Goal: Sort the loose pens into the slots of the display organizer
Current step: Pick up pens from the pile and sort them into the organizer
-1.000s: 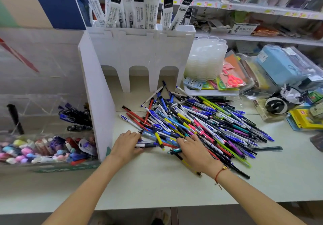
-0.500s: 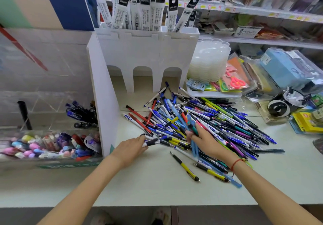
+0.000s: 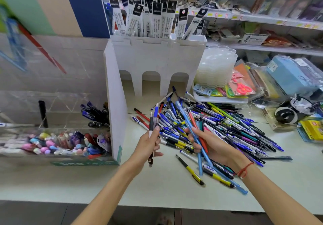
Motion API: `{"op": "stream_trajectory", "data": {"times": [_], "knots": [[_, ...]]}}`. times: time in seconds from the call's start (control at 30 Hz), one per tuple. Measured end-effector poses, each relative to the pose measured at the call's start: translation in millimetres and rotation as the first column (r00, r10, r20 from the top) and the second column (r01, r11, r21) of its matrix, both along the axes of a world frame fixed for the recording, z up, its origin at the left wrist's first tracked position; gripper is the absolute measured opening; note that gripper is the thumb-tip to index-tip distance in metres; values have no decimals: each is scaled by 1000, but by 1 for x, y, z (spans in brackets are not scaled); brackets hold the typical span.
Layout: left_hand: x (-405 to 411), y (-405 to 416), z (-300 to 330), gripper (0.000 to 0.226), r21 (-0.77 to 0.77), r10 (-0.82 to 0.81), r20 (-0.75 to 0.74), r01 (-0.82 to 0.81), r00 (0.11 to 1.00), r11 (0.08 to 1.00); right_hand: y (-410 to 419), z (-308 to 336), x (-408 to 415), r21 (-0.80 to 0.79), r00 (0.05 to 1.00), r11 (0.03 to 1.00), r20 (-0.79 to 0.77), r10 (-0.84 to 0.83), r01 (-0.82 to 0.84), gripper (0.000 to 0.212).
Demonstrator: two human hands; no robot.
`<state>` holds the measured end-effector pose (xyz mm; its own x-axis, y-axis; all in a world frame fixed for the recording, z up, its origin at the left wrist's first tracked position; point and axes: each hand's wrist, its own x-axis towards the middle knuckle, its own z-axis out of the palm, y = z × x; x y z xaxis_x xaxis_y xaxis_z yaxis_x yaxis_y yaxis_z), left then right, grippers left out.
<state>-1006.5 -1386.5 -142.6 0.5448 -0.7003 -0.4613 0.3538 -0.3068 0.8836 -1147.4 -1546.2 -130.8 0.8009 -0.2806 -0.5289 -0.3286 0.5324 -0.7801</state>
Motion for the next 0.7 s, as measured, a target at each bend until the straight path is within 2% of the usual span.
{"op": "stream_trajectory", "data": {"times": [0.17,0.33,0.4,0.57,0.63,0.7], "knots": [[-10,10,32,35,0,124,-1,-124,992,992,31,33,4,17,987,988,55,154,-155,41],[-1,52,77,41,-65,183,38,-181,982,981,65,71,25,-124,945,946,97,313,-301,29],[8,75,93,43,-104,229,6,-227,973,968,85,84,37,-187,926,921,102,365,-342,28],[48,136,119,41,-212,365,-99,-378,926,901,139,103,75,-258,877,873,145,459,-414,52],[66,161,123,39,-256,376,-126,-397,918,881,162,108,94,-294,869,858,137,475,-422,64],[83,186,120,34,-278,361,-166,-394,918,876,187,108,116,-277,875,865,133,466,-419,67]]}}
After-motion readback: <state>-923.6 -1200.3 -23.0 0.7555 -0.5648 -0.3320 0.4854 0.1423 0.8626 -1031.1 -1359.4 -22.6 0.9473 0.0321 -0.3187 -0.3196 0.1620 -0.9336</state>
